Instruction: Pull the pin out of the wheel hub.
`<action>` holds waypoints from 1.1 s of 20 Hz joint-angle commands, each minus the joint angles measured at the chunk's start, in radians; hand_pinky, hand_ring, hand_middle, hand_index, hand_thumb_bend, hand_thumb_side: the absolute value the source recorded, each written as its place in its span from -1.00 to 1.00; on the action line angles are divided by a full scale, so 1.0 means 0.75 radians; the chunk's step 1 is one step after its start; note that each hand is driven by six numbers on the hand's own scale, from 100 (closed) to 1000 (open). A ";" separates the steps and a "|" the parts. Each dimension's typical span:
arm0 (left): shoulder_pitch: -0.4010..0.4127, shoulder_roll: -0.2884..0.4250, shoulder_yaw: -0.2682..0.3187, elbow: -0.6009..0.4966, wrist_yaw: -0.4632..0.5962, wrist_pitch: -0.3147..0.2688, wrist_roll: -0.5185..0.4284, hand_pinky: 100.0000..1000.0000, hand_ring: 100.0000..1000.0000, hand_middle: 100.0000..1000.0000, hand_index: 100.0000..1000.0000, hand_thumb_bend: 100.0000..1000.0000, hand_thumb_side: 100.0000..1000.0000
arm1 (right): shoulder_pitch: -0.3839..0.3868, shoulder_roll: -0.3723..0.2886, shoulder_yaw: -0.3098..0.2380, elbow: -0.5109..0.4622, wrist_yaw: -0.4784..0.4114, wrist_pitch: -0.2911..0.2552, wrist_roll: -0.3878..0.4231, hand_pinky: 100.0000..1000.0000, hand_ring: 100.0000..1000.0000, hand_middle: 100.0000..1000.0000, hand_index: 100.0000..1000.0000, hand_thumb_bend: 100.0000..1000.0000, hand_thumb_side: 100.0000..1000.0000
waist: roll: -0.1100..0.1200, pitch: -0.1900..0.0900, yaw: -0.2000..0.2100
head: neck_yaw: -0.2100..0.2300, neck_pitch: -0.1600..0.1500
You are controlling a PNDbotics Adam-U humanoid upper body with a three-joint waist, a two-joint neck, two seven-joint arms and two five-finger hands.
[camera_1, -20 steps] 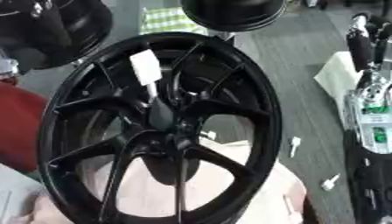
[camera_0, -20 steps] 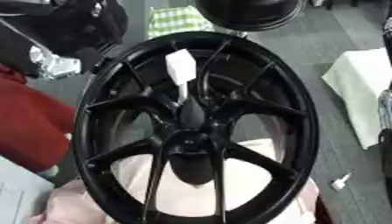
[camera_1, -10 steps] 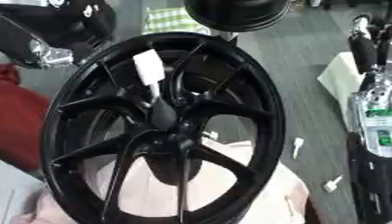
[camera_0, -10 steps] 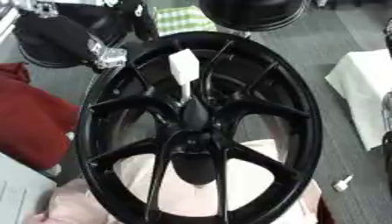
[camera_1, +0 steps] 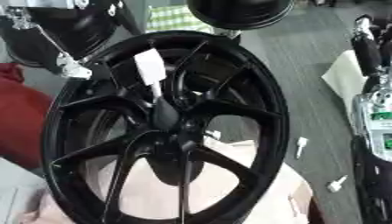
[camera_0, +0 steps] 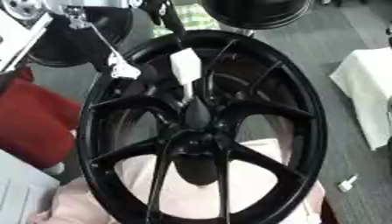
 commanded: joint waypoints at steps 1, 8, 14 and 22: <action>-0.046 0.067 0.050 -0.028 0.045 -0.333 -0.275 0.60 0.61 0.46 0.66 -0.33 -0.81 | -0.016 -0.034 0.003 -0.036 0.014 -0.001 0.009 0.72 0.69 0.08 0.50 -1.00 0.03 | 0.016 0.003 -0.009 | 0.008 -0.027; -0.055 0.080 0.049 -0.045 0.082 -0.346 -0.275 0.56 0.56 0.42 0.62 -0.52 -0.80 | -0.032 -0.032 0.019 -0.058 0.023 -0.002 0.025 0.72 0.69 0.08 0.50 -1.00 0.02 | 0.031 0.035 -0.073 | 0.025 -0.059; -0.047 0.089 0.010 -0.056 0.077 -0.337 -0.275 0.54 0.56 0.46 0.60 -0.54 -0.81 | -0.045 -0.031 0.033 -0.070 0.030 -0.001 0.036 0.73 0.69 0.08 0.50 -1.00 0.01 | 0.041 0.057 -0.118 | 0.041 -0.083; -0.051 0.096 -0.055 -0.028 0.029 -0.337 -0.275 0.54 0.57 0.46 0.60 -0.56 -0.78 | -0.047 -0.048 0.050 -0.070 0.046 -0.004 0.051 0.73 0.70 0.08 0.50 -1.00 0.00 | 0.062 0.075 -0.149 | 0.056 -0.100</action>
